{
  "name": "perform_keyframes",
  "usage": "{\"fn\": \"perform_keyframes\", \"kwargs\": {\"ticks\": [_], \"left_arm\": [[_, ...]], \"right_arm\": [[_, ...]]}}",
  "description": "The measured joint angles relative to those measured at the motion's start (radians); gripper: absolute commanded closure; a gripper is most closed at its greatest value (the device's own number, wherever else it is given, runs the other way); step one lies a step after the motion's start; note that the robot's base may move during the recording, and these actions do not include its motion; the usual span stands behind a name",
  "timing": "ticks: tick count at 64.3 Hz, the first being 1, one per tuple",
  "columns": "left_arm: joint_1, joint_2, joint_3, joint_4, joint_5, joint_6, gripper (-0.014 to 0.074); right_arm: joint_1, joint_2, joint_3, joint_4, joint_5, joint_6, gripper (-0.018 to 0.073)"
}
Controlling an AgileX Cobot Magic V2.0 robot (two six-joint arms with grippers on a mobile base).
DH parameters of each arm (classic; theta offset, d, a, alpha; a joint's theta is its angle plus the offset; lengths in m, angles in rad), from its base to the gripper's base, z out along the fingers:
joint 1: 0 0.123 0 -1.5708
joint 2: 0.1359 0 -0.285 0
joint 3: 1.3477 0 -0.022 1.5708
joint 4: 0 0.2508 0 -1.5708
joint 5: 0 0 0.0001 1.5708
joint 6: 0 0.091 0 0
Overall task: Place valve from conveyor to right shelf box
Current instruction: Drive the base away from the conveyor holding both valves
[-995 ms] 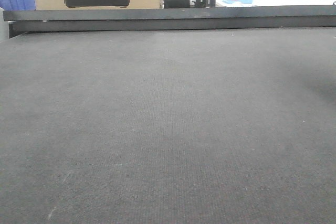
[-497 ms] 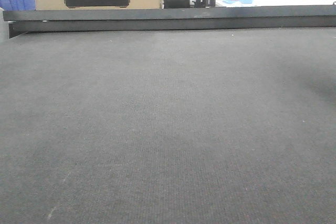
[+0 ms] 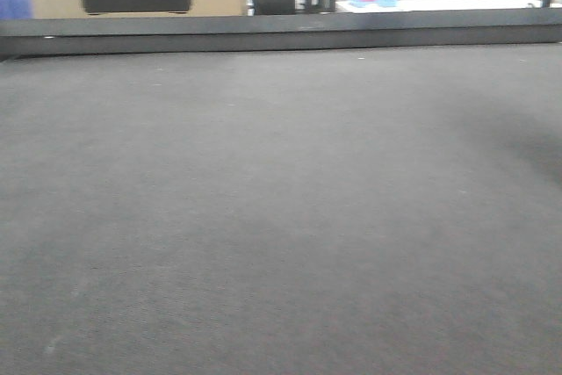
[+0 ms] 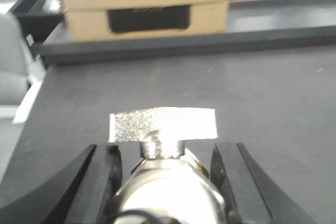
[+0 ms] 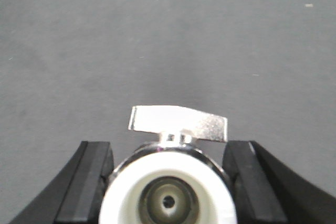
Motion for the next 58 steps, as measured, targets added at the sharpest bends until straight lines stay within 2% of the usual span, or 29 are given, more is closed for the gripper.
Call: {"fn": "perform_keyframes", "kwargs": {"ticks": [28,58], "left_arm": [[0.000,0.000,0.000,0.000,-0.014,0.000,0.0707],[0.000,0.000,0.000,-0.002,-0.014,0.000,0.0707]], "right_arm": [[0.000,0.000,0.000,0.000,-0.116,0.000,0.0711],[0.000,0.000,0.000,0.000,-0.120,0.000,0.0711]]}}
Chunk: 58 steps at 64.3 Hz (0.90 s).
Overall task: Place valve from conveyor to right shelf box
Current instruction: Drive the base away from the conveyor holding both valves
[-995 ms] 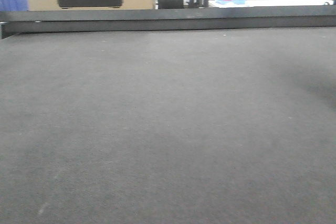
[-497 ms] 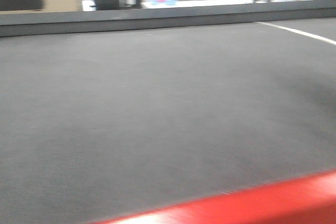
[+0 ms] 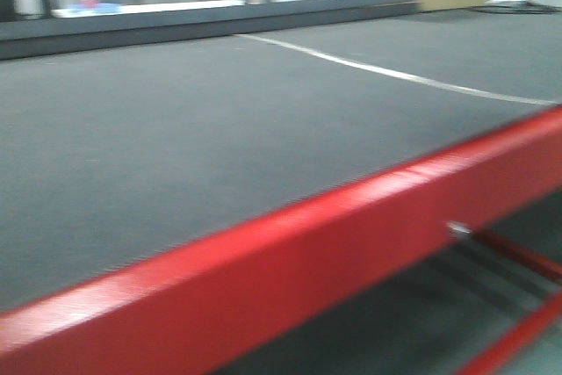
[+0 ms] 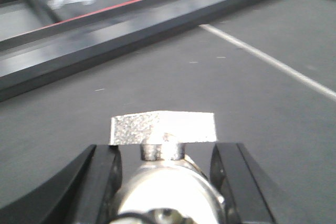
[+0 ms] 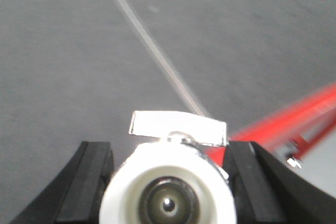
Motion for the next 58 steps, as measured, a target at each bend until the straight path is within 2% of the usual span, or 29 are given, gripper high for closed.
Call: {"fn": "perform_keyframes", "kwargs": {"ticks": [58], "left_arm": [[-0.002,0.004,0.000,0.000,-0.013,0.000,0.0707]], "right_arm": [[0.000,-0.001,0.000,-0.002,-0.002,0.000,0.0711]]}}
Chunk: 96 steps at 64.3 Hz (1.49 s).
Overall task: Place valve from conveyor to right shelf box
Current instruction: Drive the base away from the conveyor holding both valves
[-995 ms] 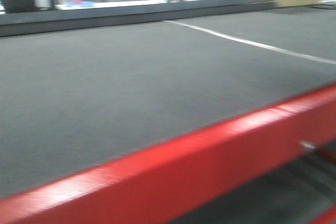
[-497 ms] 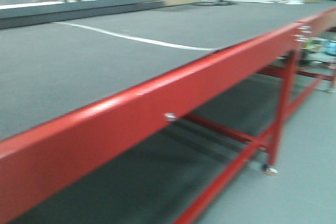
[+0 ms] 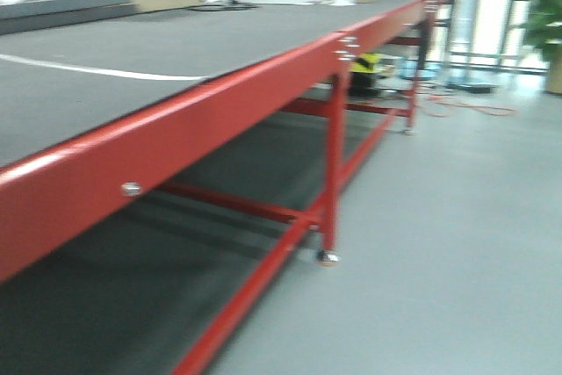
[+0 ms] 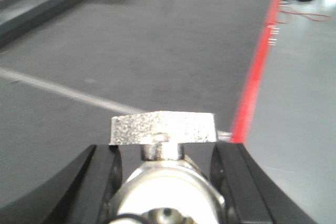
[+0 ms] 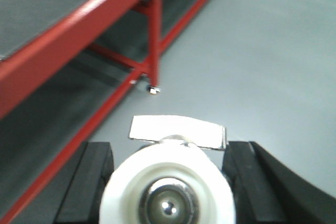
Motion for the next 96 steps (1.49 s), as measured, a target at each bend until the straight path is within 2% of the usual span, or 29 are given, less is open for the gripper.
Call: {"fn": "perform_keyframes", "kwargs": {"ticks": [96], "left_arm": [[0.000,0.000,0.000,0.000,-0.002,0.000,0.0707]], "right_arm": [[0.000,-0.004,0.000,0.000,0.000,0.000,0.0711]]}}
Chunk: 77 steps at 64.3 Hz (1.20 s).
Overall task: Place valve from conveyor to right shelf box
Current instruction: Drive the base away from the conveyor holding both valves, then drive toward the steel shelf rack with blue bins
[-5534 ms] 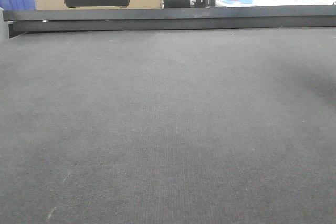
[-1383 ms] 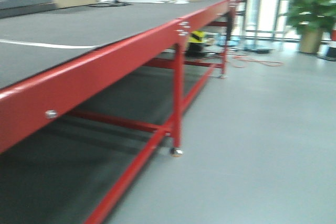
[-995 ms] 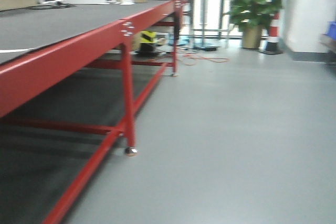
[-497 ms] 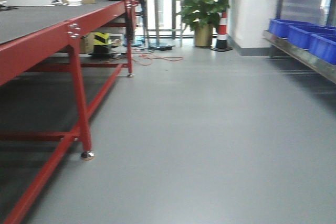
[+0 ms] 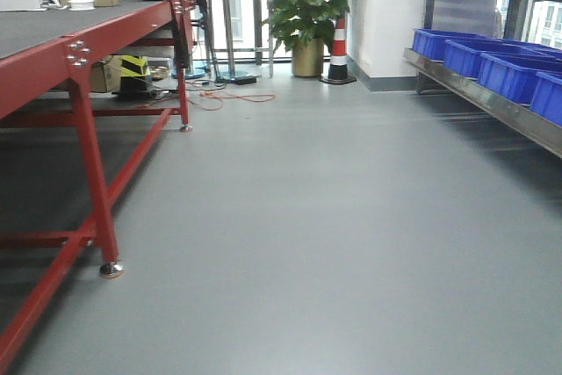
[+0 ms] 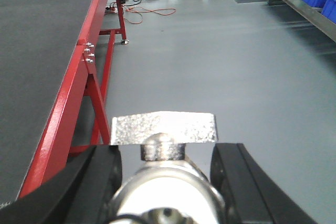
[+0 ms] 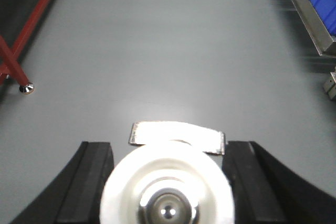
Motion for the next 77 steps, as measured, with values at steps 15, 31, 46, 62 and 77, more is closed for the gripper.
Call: {"fn": "perform_keyframes", "kwargs": {"ticks": [15,31,46,62,77], "left_arm": [[0.000,0.000,0.000,0.000,0.000,0.000,0.0707],[0.000,0.000,0.000,0.000,0.000,0.000,0.0707],[0.000,0.000,0.000,0.000,0.000,0.000,0.0707],[0.000,0.000,0.000,0.000,0.000,0.000,0.0707],[0.000,0.000,0.000,0.000,0.000,0.000,0.0707]], "right_arm": [[0.000,0.000,0.000,0.000,0.000,0.000,0.0711],[0.000,0.000,0.000,0.000,0.000,0.000,0.0711],[0.000,0.000,0.000,0.000,0.000,0.000,0.0711],[0.000,0.000,0.000,0.000,0.000,0.000,0.0711],[0.000,0.000,0.000,0.000,0.000,0.000,0.0711]]}}
